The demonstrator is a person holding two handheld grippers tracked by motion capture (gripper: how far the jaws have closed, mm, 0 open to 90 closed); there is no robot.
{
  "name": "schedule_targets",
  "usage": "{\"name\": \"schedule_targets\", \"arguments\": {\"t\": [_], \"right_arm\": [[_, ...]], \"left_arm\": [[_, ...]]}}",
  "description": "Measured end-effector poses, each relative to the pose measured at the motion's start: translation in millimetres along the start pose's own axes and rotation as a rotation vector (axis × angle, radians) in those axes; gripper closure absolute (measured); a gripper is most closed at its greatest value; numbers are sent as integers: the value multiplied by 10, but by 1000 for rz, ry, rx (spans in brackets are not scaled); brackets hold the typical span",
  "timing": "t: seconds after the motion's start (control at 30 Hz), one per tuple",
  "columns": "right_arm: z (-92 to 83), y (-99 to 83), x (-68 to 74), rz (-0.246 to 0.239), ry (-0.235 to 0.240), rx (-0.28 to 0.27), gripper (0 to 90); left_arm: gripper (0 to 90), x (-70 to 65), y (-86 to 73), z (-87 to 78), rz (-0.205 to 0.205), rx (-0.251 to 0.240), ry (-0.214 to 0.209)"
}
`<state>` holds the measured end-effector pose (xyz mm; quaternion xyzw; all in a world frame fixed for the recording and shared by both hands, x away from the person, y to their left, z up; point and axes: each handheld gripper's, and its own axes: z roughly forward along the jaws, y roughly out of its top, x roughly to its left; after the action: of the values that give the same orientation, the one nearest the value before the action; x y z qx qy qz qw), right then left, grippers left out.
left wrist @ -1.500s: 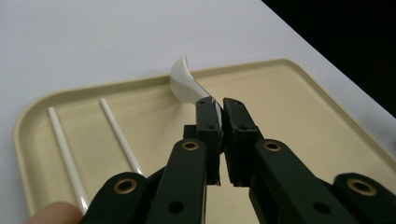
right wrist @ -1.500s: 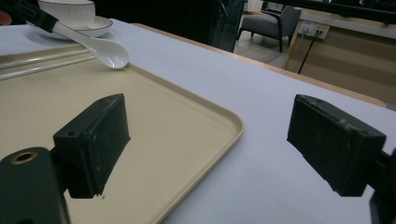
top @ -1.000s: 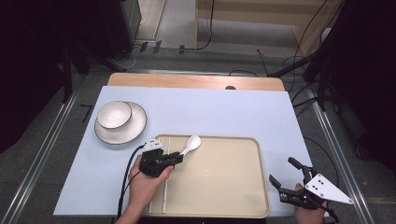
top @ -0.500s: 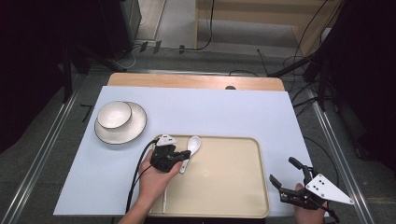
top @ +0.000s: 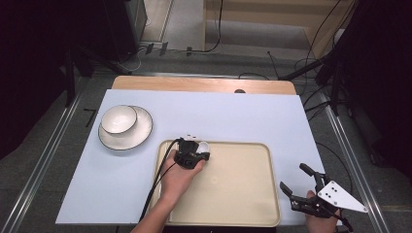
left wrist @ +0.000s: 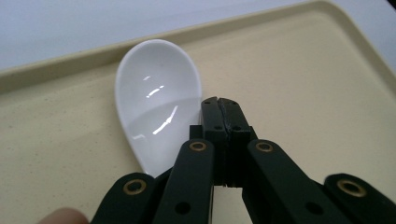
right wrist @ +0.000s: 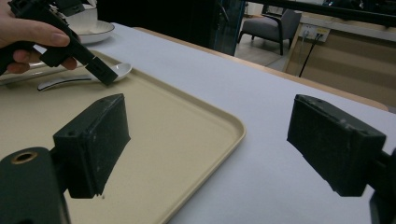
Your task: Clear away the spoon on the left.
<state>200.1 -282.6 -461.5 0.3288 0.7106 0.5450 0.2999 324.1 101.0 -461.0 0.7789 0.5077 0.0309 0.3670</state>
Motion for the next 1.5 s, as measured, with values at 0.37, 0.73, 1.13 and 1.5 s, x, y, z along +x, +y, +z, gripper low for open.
{"name": "schedule_targets", "arguments": {"t": [0.37,0.73,1.13,1.5], "right_arm": [[2,2,6,4,2,0,132],[9,1,12,7,4,3,132],[9,1,10,6,4,3,132],[11,1,13,3,3,5,132]], "left_arm": [[900,179,52,-128,-6,-13,33],[900,287,38,-205,-9,-17,46],[900,329,19,-234,-12,-26,40],[900,379,-22,-325,17,-63,25]]}}
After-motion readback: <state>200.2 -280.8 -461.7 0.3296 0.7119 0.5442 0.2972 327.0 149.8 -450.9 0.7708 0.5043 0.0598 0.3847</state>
